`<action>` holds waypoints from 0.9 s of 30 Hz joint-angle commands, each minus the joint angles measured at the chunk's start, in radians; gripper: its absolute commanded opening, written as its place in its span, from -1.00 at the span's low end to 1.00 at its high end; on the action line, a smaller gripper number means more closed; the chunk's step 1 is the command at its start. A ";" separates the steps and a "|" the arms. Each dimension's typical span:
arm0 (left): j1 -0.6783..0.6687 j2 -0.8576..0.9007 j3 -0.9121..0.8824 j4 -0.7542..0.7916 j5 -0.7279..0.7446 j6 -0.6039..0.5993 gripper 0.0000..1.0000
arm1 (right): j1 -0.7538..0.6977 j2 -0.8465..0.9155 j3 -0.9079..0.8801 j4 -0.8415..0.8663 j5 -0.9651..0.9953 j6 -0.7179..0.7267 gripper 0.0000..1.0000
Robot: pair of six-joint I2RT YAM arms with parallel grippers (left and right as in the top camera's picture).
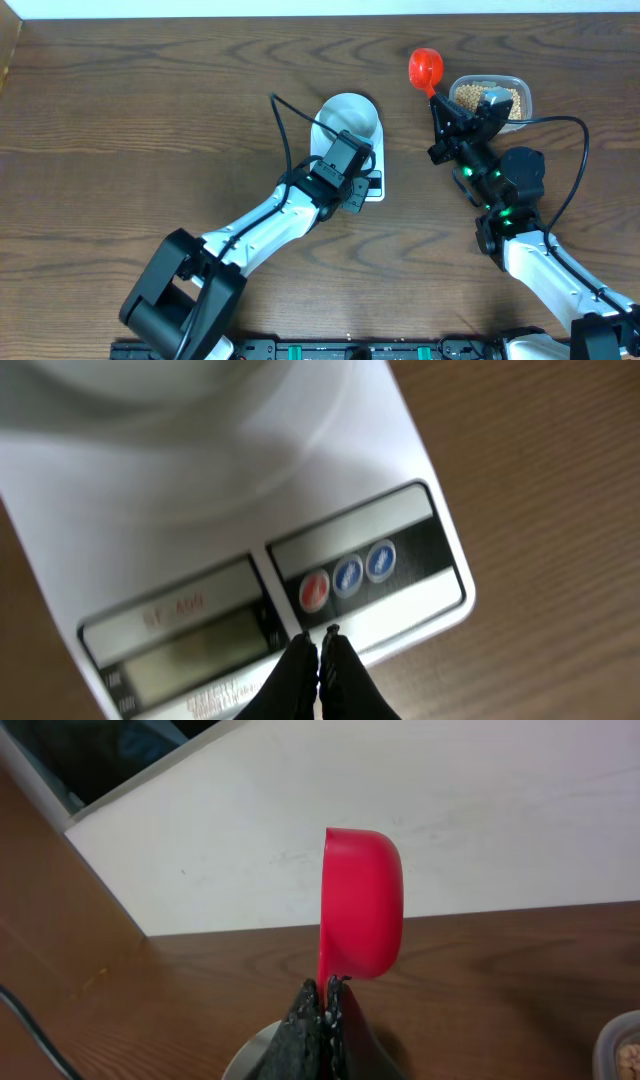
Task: Scoop item into bowl and weigh 50g on scale
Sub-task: 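Move the left gripper to the scale's TARE button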
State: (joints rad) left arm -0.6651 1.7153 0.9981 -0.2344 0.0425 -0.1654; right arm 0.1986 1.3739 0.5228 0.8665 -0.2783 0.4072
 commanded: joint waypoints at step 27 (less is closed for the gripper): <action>-0.001 0.137 0.022 0.117 -0.027 0.113 -0.86 | -0.010 0.003 0.024 -0.032 0.018 -0.024 -0.98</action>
State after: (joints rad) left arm -0.6659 1.8294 1.0031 -0.1112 0.0196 -0.0700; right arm 0.1986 1.3743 0.5228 0.8360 -0.2722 0.4004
